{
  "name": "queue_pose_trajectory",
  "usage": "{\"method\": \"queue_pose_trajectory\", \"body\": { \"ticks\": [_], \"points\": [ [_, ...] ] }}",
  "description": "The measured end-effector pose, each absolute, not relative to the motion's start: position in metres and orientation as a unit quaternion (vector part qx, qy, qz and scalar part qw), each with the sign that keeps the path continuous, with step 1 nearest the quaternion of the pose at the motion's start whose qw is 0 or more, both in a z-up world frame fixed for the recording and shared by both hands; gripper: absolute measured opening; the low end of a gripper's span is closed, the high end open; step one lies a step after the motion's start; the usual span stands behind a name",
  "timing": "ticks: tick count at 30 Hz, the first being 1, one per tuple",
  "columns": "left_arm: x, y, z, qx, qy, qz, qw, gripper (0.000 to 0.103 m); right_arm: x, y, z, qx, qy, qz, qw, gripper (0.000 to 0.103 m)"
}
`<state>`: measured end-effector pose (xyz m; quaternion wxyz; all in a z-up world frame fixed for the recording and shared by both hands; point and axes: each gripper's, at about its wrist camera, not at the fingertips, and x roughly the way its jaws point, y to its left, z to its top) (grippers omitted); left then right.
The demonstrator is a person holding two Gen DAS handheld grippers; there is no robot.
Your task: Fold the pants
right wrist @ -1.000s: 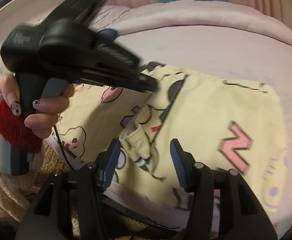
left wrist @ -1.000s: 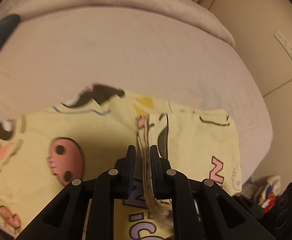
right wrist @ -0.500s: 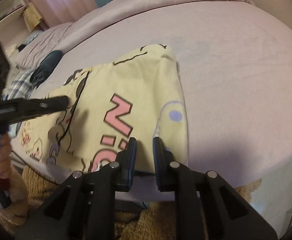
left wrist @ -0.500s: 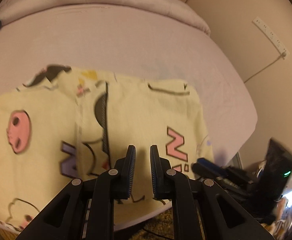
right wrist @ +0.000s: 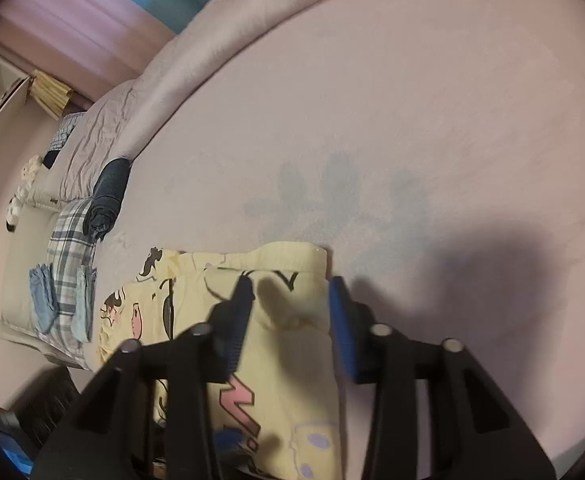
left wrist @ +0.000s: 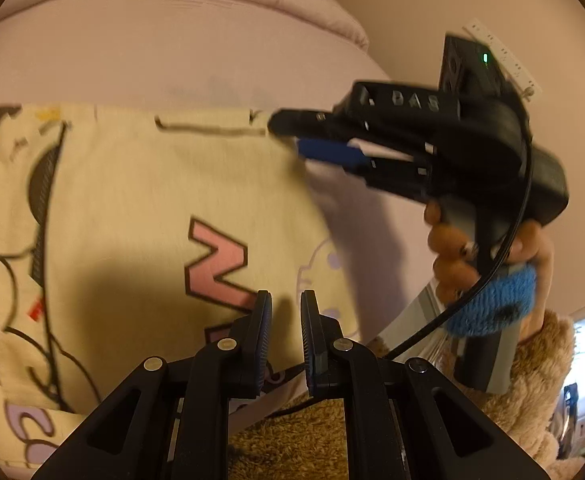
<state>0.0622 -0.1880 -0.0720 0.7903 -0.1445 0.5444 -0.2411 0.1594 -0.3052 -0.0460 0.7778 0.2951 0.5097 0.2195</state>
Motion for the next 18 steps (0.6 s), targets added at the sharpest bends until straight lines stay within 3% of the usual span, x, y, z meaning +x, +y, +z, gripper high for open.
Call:
{"method": "queue_pose_trajectory", "body": {
  "ticks": [1,4,11,18],
  "points": [
    [0.063,-0.189,-0.076,-0.144,0.55,-0.238,0.787,0.01,0.157,-0.302,-0.048,0.294,0.511,0.222,0.776,0.021],
    [0.062,-0.187,-0.087,-0.151,0.553,-0.234,0.785,0.01,0.153,-0.302,-0.051,0.294,0.501,0.215,0.785,0.01],
    [0.055,-0.177,-0.093,-0.157,0.554,-0.23,0.785,0.01,0.168,-0.298,-0.058,0.288,0.512,0.213,0.781,0.01],
    [0.045,-0.178,-0.08,-0.147,0.562,-0.24,0.778,0.01,0.16,-0.313,-0.043,0.249,0.486,0.166,0.821,0.018]
  ]
}}
